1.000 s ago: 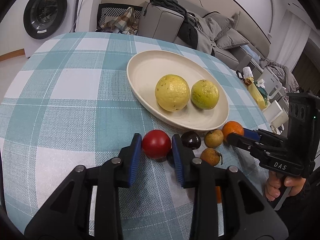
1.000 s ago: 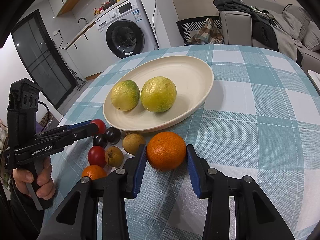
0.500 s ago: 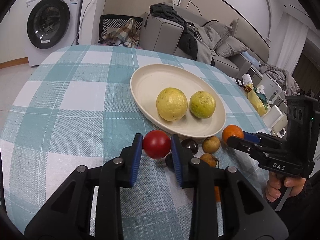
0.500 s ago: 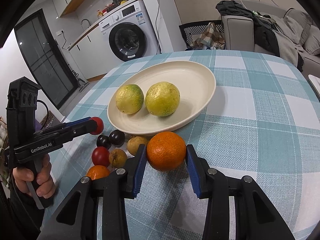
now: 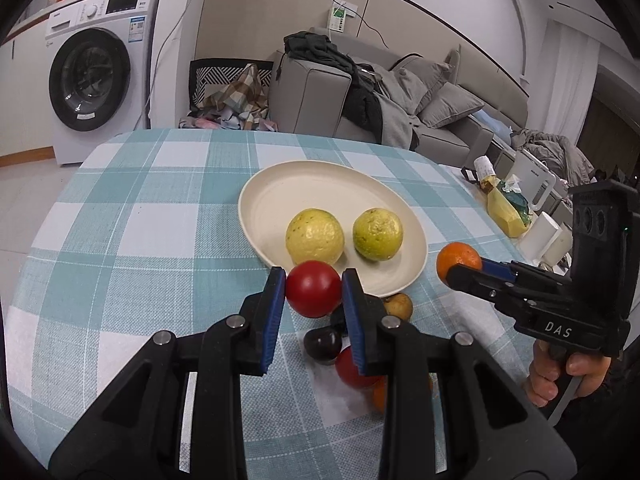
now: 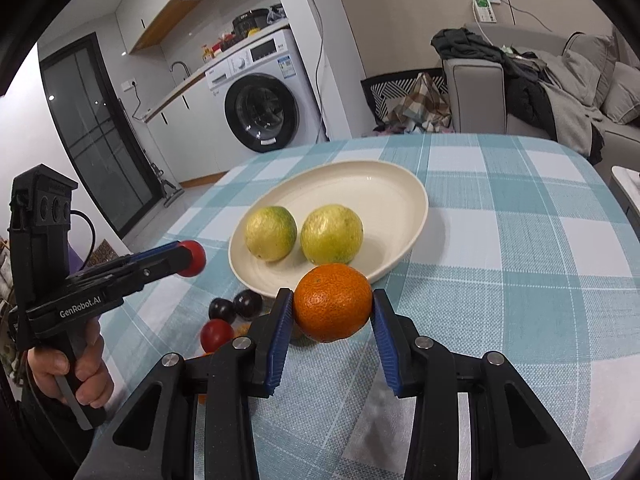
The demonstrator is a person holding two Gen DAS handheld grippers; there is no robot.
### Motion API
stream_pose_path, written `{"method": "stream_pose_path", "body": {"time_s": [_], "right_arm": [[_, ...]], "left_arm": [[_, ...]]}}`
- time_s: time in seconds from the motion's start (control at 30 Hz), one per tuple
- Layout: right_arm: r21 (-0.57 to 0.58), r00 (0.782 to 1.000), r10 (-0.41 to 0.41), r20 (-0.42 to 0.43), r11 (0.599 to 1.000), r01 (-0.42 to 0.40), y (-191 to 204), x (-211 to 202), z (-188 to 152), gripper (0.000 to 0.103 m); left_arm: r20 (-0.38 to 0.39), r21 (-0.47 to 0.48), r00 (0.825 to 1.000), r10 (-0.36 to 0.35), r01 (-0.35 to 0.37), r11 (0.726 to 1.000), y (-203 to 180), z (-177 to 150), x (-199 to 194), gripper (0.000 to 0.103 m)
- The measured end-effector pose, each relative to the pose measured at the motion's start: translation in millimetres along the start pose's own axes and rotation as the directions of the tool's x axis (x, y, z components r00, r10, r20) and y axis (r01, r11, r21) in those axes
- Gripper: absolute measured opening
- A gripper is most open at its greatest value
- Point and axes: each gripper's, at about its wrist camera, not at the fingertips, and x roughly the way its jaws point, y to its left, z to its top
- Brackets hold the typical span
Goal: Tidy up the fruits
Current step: 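Carry the tomato and orange onto the plate beside the citrus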
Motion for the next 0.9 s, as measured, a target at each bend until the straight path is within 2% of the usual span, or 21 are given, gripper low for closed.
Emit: {"method": "stream_pose_path", "body": {"time_s": [0.17, 0.43, 0.73, 0.9], "right_arm": [[-0.007, 0.999, 0.008, 0.036, 1.0, -0.007, 4, -3, 3, 0.04], [0.017, 1.0, -0.002, 0.01, 1.0, 0.002, 7, 9, 10, 0.04], [-0.024, 0.998, -0.043, -0.041, 0.999, 0.042, 23, 33, 18, 0.04], [-0.014, 0.997, -0.065, -0.051, 0.998, 0.064, 19, 38, 18, 0.04]], "left_arm": [[-0.012, 0.02, 1.0, -0.01, 0.01, 1.0, -11, 1, 8, 0.026], [-0.028, 0.037, 0.999, -0.021, 0.022, 0.999, -21, 7, 23, 0.026], [-0.071, 0.066, 0.997, 0.007, -0.003, 0.998, -31, 8, 51, 0.026], [-0.089, 0.043, 0.996, 0.02, -0.016, 0.999, -25, 8, 60, 0.026]]}}
